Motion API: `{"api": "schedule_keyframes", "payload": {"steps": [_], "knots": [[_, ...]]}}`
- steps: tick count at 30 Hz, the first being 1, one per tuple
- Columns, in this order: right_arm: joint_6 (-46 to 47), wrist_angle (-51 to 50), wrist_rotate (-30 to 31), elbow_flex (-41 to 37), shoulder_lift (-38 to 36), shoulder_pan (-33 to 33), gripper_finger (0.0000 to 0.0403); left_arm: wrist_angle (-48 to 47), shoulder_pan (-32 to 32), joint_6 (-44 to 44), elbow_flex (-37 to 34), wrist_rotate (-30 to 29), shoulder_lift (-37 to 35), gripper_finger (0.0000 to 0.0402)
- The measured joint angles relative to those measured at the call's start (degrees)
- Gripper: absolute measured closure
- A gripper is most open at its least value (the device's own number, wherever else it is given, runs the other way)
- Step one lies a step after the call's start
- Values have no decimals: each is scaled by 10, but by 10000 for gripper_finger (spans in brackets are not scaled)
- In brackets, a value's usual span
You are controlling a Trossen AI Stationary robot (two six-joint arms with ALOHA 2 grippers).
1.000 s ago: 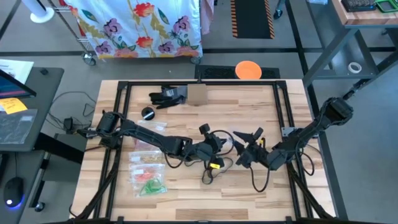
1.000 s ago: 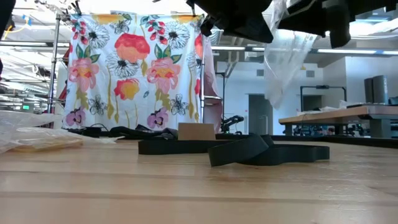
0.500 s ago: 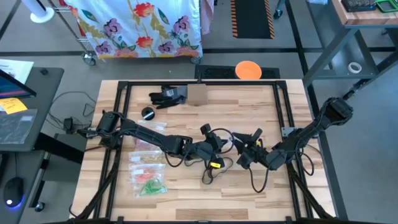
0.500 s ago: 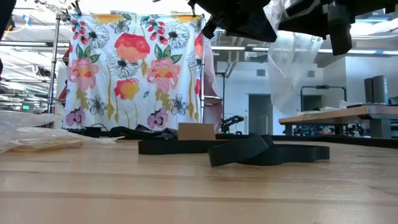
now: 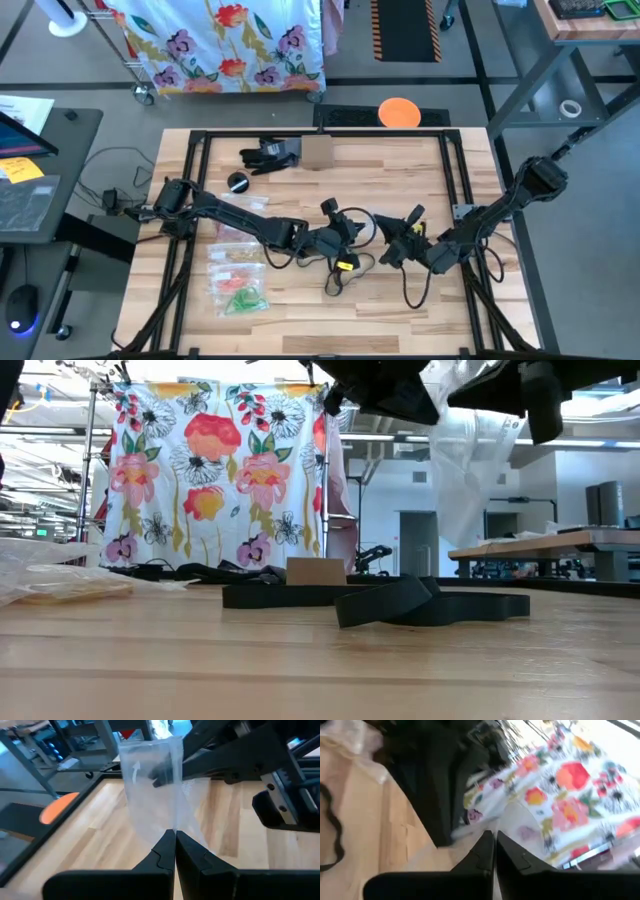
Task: Sort rubber bands
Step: Open the transparent zip bag
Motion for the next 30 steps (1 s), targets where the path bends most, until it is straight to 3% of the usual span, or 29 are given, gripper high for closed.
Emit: {"api": "schedule_keyframes", "payload": {"steps": [7, 10, 17, 27, 30], "knots": [[100, -31, 24, 22, 0, 12, 402, 5, -16, 34, 0, -80, -5, 401], [169, -137, 21, 56, 0, 17, 402, 8, -20, 38, 0, -87, -5, 401], [426, -443, -85, 133, 0, -23, 402, 13, -24, 49, 0, -103, -8, 401], [481, -470, -203, 134, 0, -60, 403, 10, -28, 58, 0, -101, -11, 401], [484, -477, -214, 134, 0, -63, 403, 4, -28, 58, 0, -100, -11, 401]]}}
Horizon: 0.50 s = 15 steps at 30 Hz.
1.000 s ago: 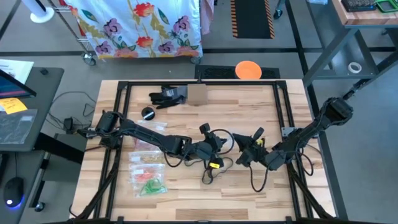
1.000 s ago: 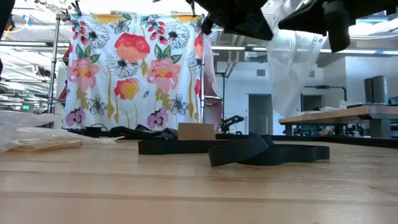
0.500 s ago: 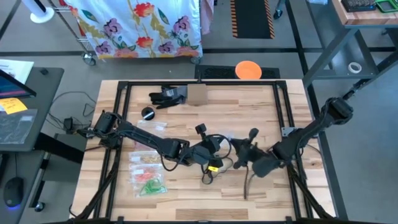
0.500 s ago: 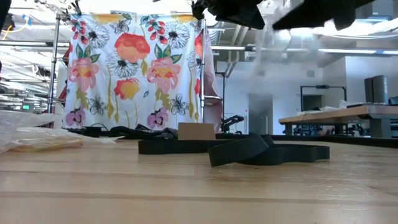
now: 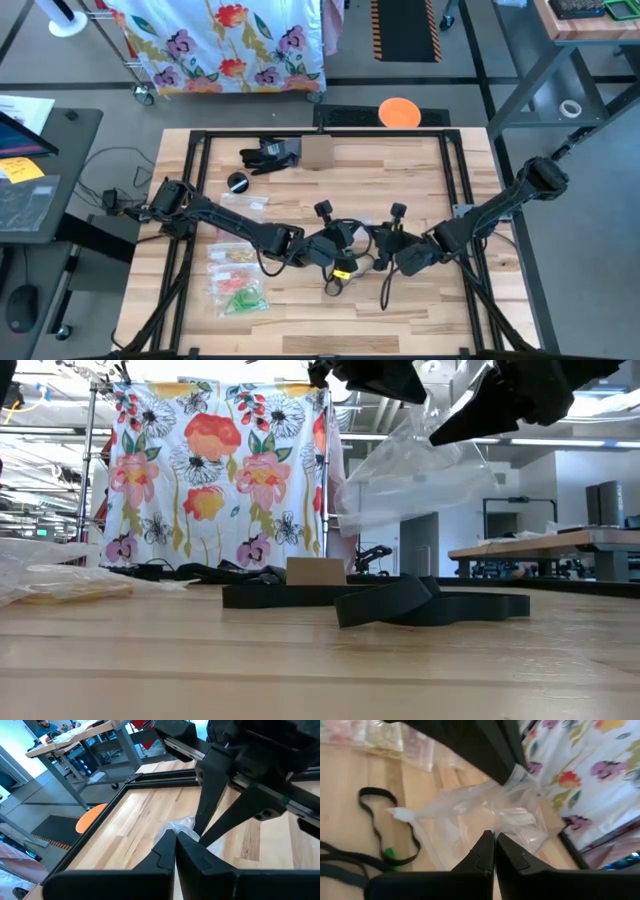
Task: Sort rubber bands
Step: Open the transparent zip bag
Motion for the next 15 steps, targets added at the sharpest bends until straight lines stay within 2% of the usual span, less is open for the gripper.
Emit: {"api": "schedule_keyframes", "payload": {"steps": [4, 10, 15], "knots": [[7, -24, -3, 8, 0, 4, 403, -2, -1, 2, 0, 3, 0, 401], [109, -181, -13, 66, 0, 28, 403, -11, -1, 1, 0, 3, 0, 401], [149, -210, -34, 81, 0, 48, 403, -17, -1, 1, 0, 4, 0, 401]]}}
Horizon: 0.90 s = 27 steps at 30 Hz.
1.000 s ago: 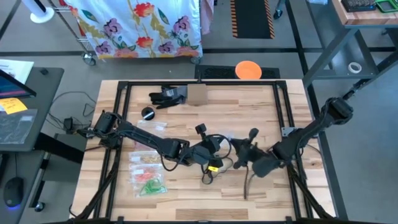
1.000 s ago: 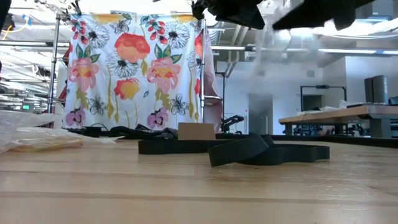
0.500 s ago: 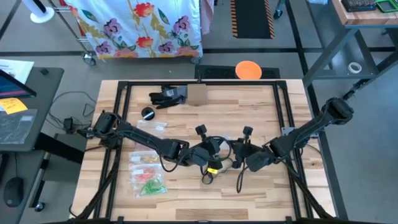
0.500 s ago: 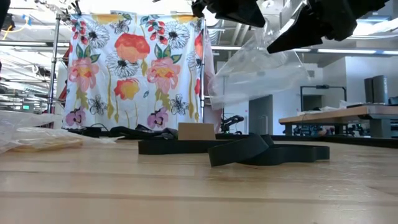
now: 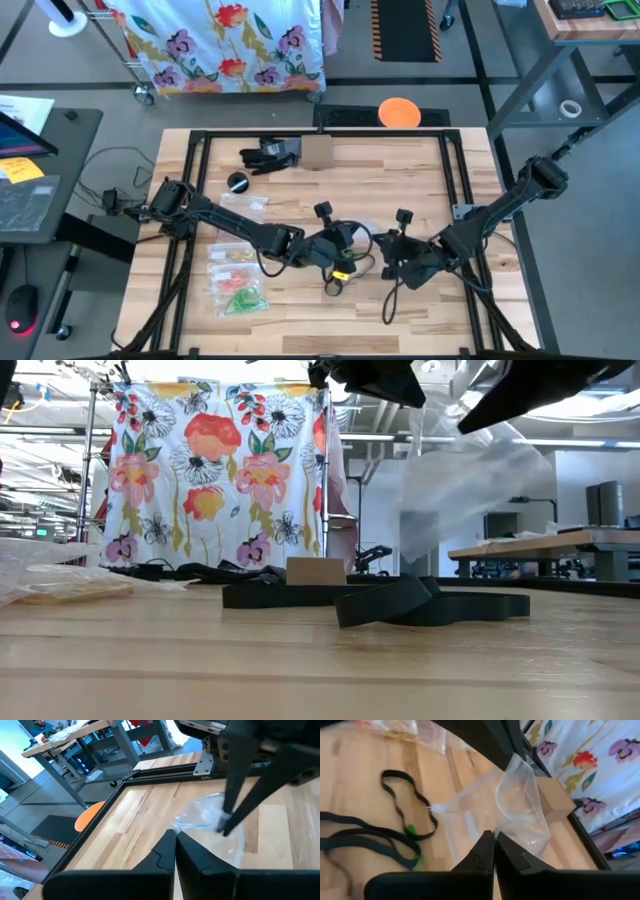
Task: Sort rubber bands
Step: Open the transparent zip bag
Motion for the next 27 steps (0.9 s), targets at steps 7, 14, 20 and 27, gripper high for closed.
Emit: {"api": "schedule_keyframes", "payload": {"steps": [7, 14, 20, 27], "knots": [[44, -5, -91, 5, 0, -18, 403, -66, 0, -26, 27, 14, 1, 401], [54, -12, -105, 5, 0, -19, 403, -107, -3, -37, 37, 34, 1, 401], [54, -15, -129, 5, 0, -19, 403, -141, -3, -34, 38, 41, 1, 401], [45, -20, -135, 4, 0, -26, 403, -187, -2, -26, 38, 141, 1, 368]]}}
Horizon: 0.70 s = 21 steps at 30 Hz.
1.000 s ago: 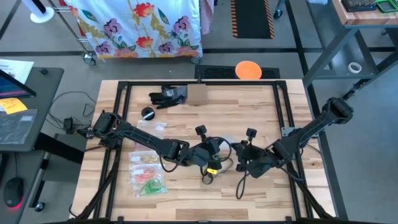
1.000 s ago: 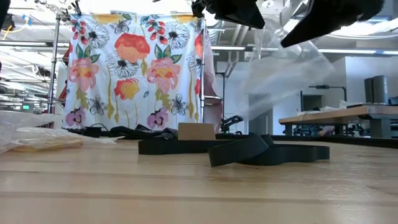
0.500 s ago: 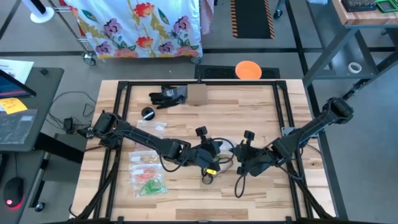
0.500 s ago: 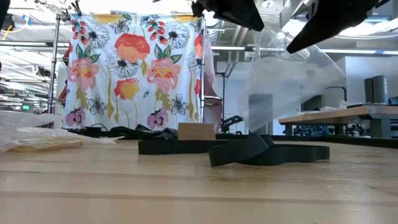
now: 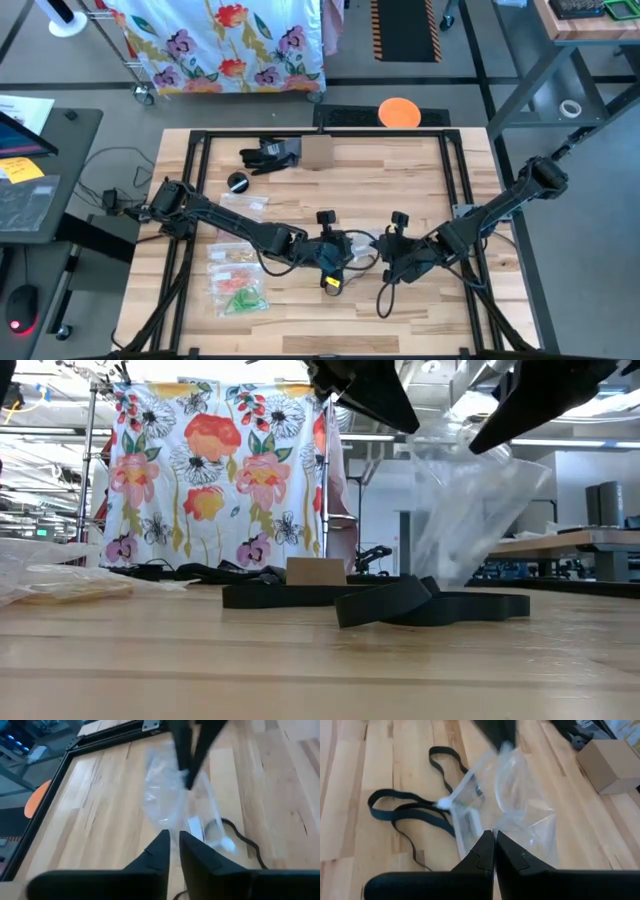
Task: Sort rubber bands
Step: Open the transparent zip bag
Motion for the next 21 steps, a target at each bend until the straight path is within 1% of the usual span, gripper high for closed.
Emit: {"api": "schedule_keyframes", "payload": {"steps": [7, 10, 13, 16, 21], "knots": [[-2, -12, 3, 0, 0, -28, 403, -20, -3, -27, 0, -16, 0, 303], [-2, -11, 5, 0, 0, -50, 403, -35, -2, -51, 0, -13, -1, 282], [-2, -11, 10, 0, 0, -74, 403, -75, -1, -6, -2, 10, -1, 277], [-1, -20, 11, 0, 0, -97, 403, -82, -2, 37, -33, 39, -2, 278], [17, -59, 14, 0, 0, -124, 403, -96, 14, -6, -87, 78, -1, 278]]}}
